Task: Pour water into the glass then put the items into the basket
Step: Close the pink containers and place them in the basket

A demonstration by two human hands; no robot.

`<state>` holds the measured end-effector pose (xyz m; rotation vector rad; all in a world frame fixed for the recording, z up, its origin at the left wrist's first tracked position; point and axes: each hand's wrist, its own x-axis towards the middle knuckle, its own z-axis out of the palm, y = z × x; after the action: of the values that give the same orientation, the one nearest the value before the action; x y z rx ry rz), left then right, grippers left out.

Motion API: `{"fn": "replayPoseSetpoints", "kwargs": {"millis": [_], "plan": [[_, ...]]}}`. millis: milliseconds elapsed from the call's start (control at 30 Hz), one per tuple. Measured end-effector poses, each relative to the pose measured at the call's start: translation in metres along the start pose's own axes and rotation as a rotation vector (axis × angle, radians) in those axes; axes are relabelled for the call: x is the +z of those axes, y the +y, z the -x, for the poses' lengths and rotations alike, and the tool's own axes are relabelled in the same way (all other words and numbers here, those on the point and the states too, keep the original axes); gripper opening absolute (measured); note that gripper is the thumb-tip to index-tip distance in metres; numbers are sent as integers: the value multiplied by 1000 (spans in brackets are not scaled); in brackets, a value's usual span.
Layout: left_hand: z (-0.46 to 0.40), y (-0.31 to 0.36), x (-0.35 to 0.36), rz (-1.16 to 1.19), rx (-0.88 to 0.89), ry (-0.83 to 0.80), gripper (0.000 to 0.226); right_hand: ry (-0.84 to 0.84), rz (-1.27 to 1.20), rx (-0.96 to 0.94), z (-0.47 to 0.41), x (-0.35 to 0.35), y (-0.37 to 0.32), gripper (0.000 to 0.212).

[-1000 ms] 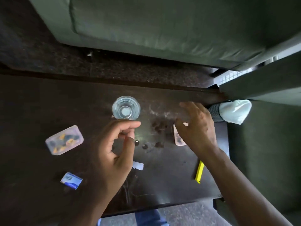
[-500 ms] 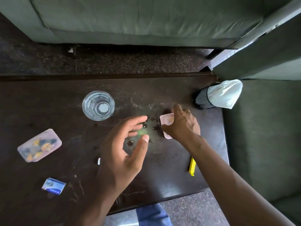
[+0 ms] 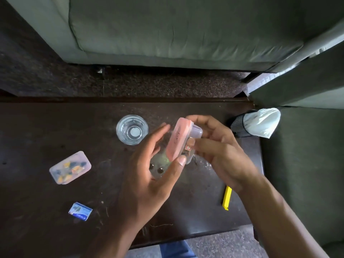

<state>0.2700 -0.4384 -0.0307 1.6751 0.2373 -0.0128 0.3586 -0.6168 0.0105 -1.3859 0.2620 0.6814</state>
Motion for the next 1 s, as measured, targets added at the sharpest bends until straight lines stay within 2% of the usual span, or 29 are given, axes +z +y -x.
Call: {"fn": "replayPoseSetpoints", "kwargs": {"millis": [100, 233, 367, 500, 600, 700, 800, 833, 900, 1000], "plan": [[3, 3, -19, 64, 37, 63, 67, -166, -276, 18, 4, 29, 1, 54], [11, 3, -47, 22, 127, 188, 55, -281, -470, 26, -2, 70, 11, 61], [20, -1, -76, 5, 166, 283, 53, -358, -553, 43, -9, 106, 20, 59], [29, -11, -112, -35, 168, 337, 49, -316, -436, 90, -16, 141, 27, 60], [37, -24, -146, -89, 142, 399, 47, -248, -235, 71, -23, 169, 30, 56], [45, -40, -182, -121, 118, 481, 47, -105, -13, 15, -35, 202, 37, 54], [55, -57, -217, -141, 99, 540, 47, 67, 518, -111, -51, 233, 57, 45], [59, -62, -228, -137, 91, 556, 48, 54, 727, -164, -56, 243, 66, 47], [65, -71, -246, -128, 77, 590, 49, -105, 1084, -224, -68, 259, 86, 62], [74, -83, -269, -136, 71, 640, 48, -318, 1518, -204, -83, 280, 114, 91]]}}
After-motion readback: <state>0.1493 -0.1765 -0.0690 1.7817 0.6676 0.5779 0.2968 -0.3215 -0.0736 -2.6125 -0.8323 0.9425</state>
